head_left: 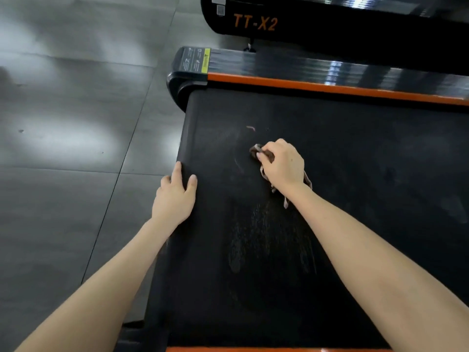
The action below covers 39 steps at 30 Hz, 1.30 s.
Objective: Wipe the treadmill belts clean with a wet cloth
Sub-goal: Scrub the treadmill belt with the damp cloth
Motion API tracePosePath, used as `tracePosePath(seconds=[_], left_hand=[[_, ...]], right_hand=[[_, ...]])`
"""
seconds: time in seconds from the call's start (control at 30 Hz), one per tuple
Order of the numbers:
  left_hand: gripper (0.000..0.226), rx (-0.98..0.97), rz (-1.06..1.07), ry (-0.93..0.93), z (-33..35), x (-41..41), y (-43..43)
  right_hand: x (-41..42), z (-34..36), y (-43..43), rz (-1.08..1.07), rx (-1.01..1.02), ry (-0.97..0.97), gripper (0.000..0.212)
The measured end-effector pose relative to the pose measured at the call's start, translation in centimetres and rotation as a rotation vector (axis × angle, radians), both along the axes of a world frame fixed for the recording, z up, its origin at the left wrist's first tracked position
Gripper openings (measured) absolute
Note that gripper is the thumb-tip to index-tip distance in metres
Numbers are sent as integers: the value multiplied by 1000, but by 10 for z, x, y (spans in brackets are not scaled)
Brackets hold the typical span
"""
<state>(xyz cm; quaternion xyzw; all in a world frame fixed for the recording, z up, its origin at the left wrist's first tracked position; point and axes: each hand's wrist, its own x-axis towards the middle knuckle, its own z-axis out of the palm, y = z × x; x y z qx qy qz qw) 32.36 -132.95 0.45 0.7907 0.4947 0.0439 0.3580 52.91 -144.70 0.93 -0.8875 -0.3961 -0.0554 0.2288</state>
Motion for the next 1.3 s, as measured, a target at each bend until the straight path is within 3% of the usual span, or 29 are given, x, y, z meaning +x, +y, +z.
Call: tracePosePath(seconds=[0.23,0.4,0.47,0.53,0.6,0.67,0.73,0.8,0.93,1.0,1.17,1.23,1.3], left_hand=[[59,82,48,58,-8,32,12],[59,76,46,42,-10,31,14],[59,73,42,40,-9,31,13],[59,76,51,32,-10,31,14],[59,76,56,31,-11,31,15],[59,78,55,19,-13,31,15],[59,86,55,5,-15,32,17],[59,79,58,-3,-16,32,17],[59,79,53,2,-15,31,17],[59,80,49,0,-15,31,16],[59,86,57,-21,-15,30,15],[60,91,60,-25,-14,30,15],[60,93,56,-25,-14,30,15]], right_hand=[[2,0,14,-42,27,-2,19],[-89,6,-52,553,59,50,23],[-84,5,-56,669,39,-5,20],[-48,2,-26,569,10,-112,20],[3,1,21,269,32,-148,22],[53,2,59,-8,-6,-97,22],[70,3,77,-138,-17,-43,23],[50,3,75,-100,-5,-37,23],[-31,-5,20,414,67,-17,25],[-23,-1,16,527,44,-24,25],[61,5,94,-8,-14,-63,22],[55,5,103,-59,-31,-49,22],[25,2,86,89,34,-79,22]])
